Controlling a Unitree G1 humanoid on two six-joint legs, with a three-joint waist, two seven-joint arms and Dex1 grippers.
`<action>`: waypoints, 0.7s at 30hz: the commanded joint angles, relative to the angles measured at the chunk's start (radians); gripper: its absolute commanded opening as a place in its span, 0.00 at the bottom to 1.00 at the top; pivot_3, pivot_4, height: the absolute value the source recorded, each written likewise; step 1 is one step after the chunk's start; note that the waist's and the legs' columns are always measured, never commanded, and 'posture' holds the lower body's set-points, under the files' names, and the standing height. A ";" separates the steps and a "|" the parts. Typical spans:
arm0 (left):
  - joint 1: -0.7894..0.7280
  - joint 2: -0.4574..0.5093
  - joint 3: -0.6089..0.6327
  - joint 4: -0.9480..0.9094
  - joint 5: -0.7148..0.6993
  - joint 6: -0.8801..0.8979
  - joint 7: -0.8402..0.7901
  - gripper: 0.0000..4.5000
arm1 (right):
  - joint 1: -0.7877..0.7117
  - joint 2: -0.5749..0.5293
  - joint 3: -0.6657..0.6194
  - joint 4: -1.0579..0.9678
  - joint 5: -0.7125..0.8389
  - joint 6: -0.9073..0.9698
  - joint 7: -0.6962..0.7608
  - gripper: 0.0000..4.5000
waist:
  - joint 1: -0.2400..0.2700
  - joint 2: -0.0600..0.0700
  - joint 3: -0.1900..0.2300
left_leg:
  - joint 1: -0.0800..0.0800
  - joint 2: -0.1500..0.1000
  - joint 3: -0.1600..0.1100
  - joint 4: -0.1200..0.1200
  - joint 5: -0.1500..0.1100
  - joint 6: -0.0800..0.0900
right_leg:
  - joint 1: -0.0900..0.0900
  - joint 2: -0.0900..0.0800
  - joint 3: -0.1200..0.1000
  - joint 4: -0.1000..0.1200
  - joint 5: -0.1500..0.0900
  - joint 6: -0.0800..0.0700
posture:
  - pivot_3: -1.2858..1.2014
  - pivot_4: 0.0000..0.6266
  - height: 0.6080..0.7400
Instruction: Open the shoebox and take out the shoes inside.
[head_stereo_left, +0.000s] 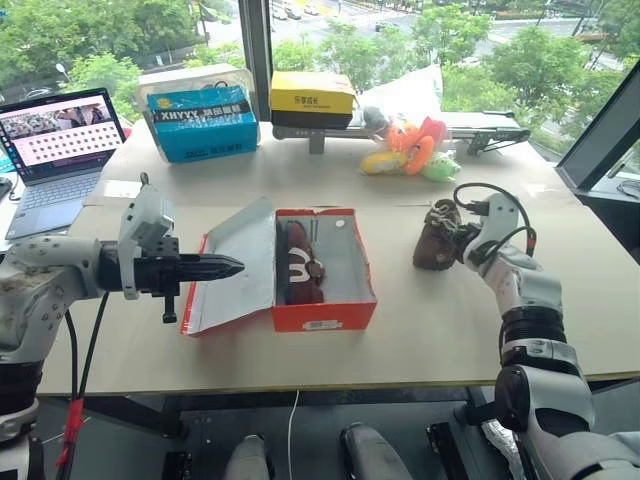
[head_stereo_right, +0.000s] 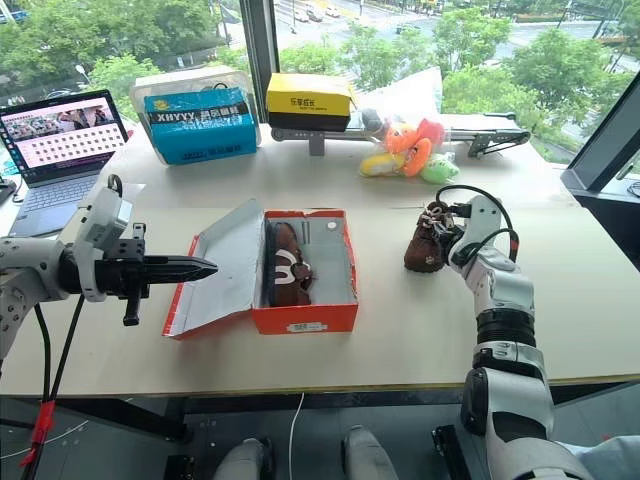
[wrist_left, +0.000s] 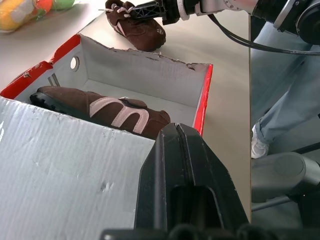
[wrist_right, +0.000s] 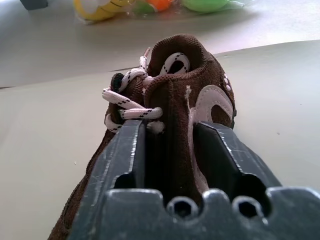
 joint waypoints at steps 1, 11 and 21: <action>-0.016 0.000 0.013 -0.015 -0.006 -0.016 -0.002 0.00 | 0.004 -0.024 0.002 -0.124 0.018 0.028 -0.004 0.67 | 0.001 0.001 0.000 | 0.000 0.000 0.000 0.000 0.000 0.000 | 0.000 0.000 0.000 0.000 0.000 0.000 | 0.52 0.24 1.00; -0.034 -0.006 0.001 0.000 0.002 -0.017 -0.008 0.00 | 0.034 -0.126 -0.030 -0.535 0.132 0.297 0.016 0.67 | 0.009 0.003 0.002 | -0.001 0.000 0.000 0.000 0.000 0.000 | 0.000 0.000 0.000 0.000 0.000 0.000 | 0.52 0.24 1.00; -0.039 -0.009 -0.010 0.003 0.003 -0.013 -0.015 0.00 | -0.056 0.118 0.099 -0.867 0.422 0.806 -0.020 0.78 | 0.001 0.004 0.003 | 0.001 0.001 -0.002 -0.001 0.000 0.000 | -0.002 0.002 -0.001 0.004 -0.001 -0.002 | 0.52 0.24 1.00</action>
